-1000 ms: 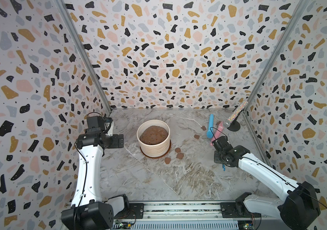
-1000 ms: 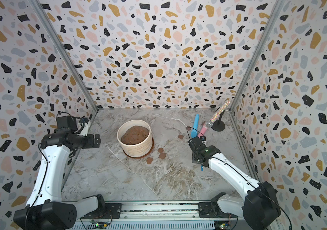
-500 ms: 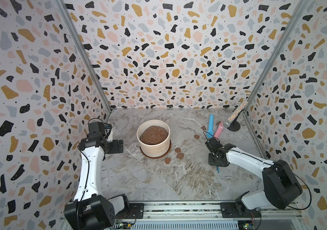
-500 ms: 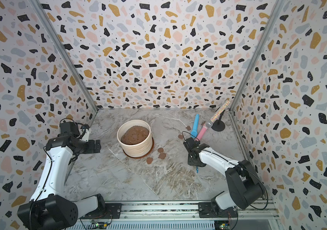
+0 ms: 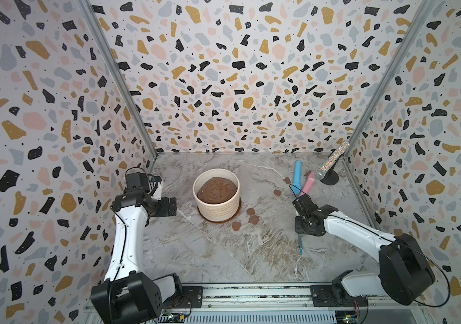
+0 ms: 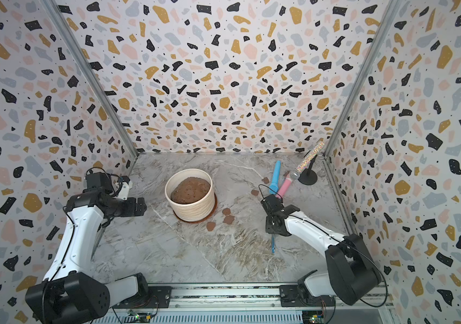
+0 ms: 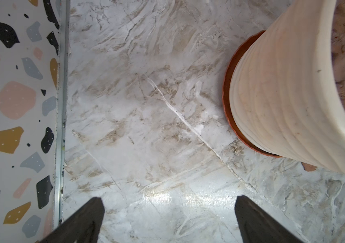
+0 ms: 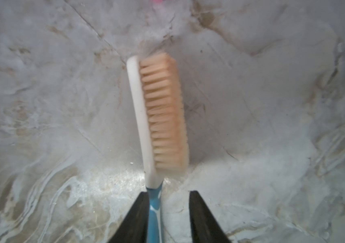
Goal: Scrub the dried mud off the ceramic pot
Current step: Place the brush at the center of the board, then move the pot to the center of the board.
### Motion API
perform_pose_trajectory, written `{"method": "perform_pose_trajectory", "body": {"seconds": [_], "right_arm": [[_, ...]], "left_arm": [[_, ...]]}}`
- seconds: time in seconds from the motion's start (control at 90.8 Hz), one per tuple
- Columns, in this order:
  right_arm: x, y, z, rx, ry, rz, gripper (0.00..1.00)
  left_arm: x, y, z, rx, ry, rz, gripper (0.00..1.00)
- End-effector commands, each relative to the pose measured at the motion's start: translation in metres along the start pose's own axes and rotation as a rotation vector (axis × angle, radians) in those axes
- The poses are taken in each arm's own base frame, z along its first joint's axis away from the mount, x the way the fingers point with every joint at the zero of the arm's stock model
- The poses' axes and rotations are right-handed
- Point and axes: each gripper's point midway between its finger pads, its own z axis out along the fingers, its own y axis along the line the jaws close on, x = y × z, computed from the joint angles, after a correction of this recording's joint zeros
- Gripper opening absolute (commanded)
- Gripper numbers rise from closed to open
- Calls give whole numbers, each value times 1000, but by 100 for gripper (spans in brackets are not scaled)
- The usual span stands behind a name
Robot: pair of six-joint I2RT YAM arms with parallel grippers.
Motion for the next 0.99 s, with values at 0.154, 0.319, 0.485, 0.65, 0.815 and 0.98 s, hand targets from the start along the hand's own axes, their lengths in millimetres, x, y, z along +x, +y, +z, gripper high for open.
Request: {"method": "perform_pose_trajectory", "body": {"seconds": [0.154,0.319,0.485,0.65,0.815,0.98], "right_arm": [[-63,-29,-84,74,-311,9,100],[-85,-28,-117,41,-406,16,100],[-88,-25,-127,5,-430,37,100],[-87,-24,-131,-13,-438,33,100],[-87,-28,-139,-16,-466,26,100],[-91,-31,-149,-16,-505,19,100]], "left_arm": [[-4,-10,22,92,5,-50,96],[-16,-6,49,61,48,-82,89],[-33,-17,75,58,37,-87,87],[-56,-27,85,51,3,-101,87],[-67,-34,92,40,1,-83,87],[-71,-56,98,52,9,-24,87]]}}
